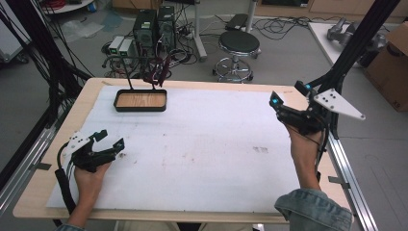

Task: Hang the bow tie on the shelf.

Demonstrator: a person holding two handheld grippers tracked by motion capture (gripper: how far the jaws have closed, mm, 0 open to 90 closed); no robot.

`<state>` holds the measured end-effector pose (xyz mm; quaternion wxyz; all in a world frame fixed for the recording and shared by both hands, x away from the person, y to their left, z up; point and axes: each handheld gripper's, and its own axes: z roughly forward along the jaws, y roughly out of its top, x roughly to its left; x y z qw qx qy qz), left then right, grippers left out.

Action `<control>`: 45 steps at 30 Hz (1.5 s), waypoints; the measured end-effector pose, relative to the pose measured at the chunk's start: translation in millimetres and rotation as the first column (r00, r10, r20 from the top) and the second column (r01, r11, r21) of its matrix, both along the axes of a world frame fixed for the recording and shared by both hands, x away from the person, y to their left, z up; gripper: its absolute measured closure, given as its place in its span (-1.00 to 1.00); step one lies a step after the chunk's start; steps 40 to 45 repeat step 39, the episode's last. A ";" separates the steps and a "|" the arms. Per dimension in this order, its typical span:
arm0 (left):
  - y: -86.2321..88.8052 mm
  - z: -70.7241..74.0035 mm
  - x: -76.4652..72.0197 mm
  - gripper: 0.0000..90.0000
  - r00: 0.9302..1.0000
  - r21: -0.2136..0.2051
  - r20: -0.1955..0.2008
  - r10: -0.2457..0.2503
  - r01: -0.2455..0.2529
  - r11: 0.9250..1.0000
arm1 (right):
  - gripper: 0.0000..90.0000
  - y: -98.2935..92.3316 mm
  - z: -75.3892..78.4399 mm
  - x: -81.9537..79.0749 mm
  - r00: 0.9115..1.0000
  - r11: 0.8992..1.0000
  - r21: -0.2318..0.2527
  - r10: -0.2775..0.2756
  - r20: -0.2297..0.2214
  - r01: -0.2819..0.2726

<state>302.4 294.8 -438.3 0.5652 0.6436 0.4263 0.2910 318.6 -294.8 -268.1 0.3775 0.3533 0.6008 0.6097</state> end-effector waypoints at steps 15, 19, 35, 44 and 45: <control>-0.3 -0.5 -0.1 -0.58 1.000 0.006 -0.003 0.009 -0.009 1.000 | -0.72 -21.2 -78.3 -46.4 0.996 0.998 0.011 -0.063 -0.061 0.064; -0.4 -0.5 -0.2 -0.58 1.000 0.009 -0.005 0.010 -0.010 1.000 | -0.72 -22.2 -96.3 -48.1 0.994 0.998 0.024 -0.063 -0.091 0.066; -1.1 -1.2 0.0 -0.58 1.000 0.012 -0.012 0.014 -0.014 1.000 | -0.72 -22.2 -151.8 -56.9 0.980 0.995 0.068 -0.065 -0.191 0.079; -0.5 -1.2 0.2 -0.58 1.000 0.013 -0.015 0.016 -0.016 1.000 | -0.72 -22.6 -151.8 -57.7 0.979 0.995 0.069 -0.061 -0.193 0.075; -0.5 -1.2 0.2 -0.58 1.000 0.013 -0.015 0.016 -0.016 1.000 | -0.72 -22.6 -151.8 -57.7 0.979 0.995 0.069 -0.061 -0.193 0.075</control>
